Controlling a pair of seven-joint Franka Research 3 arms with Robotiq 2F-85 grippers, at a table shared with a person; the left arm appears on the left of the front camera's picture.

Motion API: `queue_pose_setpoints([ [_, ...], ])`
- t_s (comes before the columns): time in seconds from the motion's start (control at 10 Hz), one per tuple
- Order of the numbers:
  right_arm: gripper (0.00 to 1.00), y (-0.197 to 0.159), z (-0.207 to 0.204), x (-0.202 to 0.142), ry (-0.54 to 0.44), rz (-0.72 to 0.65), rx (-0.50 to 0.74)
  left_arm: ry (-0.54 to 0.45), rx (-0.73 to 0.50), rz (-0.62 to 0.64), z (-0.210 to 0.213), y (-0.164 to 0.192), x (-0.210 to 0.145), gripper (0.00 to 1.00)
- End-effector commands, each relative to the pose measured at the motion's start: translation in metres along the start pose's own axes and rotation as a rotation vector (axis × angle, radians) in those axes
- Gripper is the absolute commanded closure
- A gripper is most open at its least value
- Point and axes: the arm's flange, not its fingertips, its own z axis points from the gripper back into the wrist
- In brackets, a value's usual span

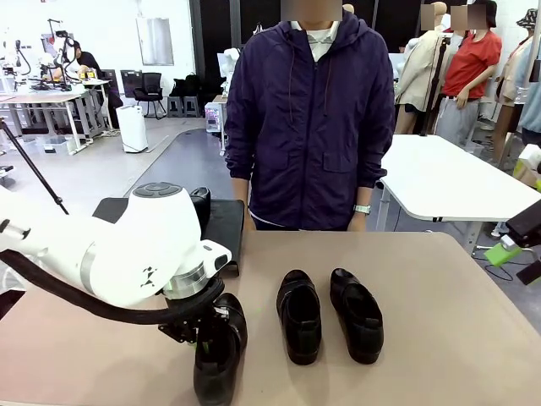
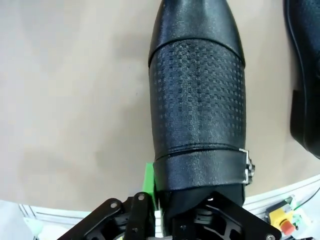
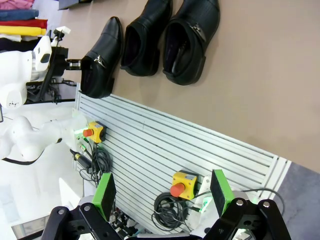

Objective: Organize the shoes by placing them on the stand.
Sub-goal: Place the Shoe from the middle of the table onto the Shoes Stand.

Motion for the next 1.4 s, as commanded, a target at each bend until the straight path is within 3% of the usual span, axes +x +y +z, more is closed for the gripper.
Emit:
queue_pose_setpoints([
  [0.0, 0.00, 0.001, 0.000, -0.001, -0.005, -0.004, 0.016, -0.010, 0.010, -0.003, 0.010, -0.006, 0.000, 1.00],
  [0.2, 0.00, 0.001, 0.000, -0.001, -0.005, -0.004, 0.016, -0.049, -0.020, -0.077, 0.040, -0.008, -0.005, 1.00],
  [0.4, 0.00, 0.001, 0.000, -0.001, -0.005, -0.004, 0.016, -0.086, -0.037, -0.313, 0.098, 0.001, -0.027, 1.00],
  [0.5, 0.00, 0.001, 0.000, -0.001, -0.005, -0.004, 0.016, -0.008, -0.008, -0.429, 0.118, 0.011, -0.038, 1.00],
  [0.6, 0.00, 0.001, 0.000, -0.001, -0.005, -0.004, 0.016, -0.031, 0.023, -0.445, 0.141, 0.022, -0.045, 1.00],
  [0.7, 0.00, 0.001, 0.000, -0.001, -0.005, -0.004, 0.016, -0.116, -0.033, -0.425, 0.164, 0.034, -0.043, 1.00],
  [0.8, 0.00, 0.001, 0.000, -0.001, -0.005, -0.004, 0.016, -0.251, -0.095, -0.333, 0.176, 0.044, -0.032, 1.00],
  [0.9, 0.00, 0.001, 0.000, -0.001, -0.005, -0.004, 0.016, -0.451, -0.195, -0.252, 0.173, 0.052, -0.015, 1.00],
  [1.0, 0.00, 0.001, 0.000, -0.001, -0.005, -0.004, 0.016, -0.609, -0.228, -0.239, 0.162, 0.054, -0.002, 1.00],
  [1.1, 0.00, 0.001, 0.000, -0.001, -0.005, -0.004, 0.016, -0.704, -0.222, -0.222, 0.154, 0.055, 0.010, 1.00],
  [1.2, 0.00, 0.001, 0.000, -0.001, -0.005, -0.004, 0.016, -0.712, -0.179, -0.253, 0.151, 0.054, 0.020, 1.00],
  [1.3, 0.00, 0.001, 0.000, -0.001, -0.005, -0.004, 0.016, -0.527, -0.197, -0.246, 0.151, 0.052, 0.032, 1.00],
])
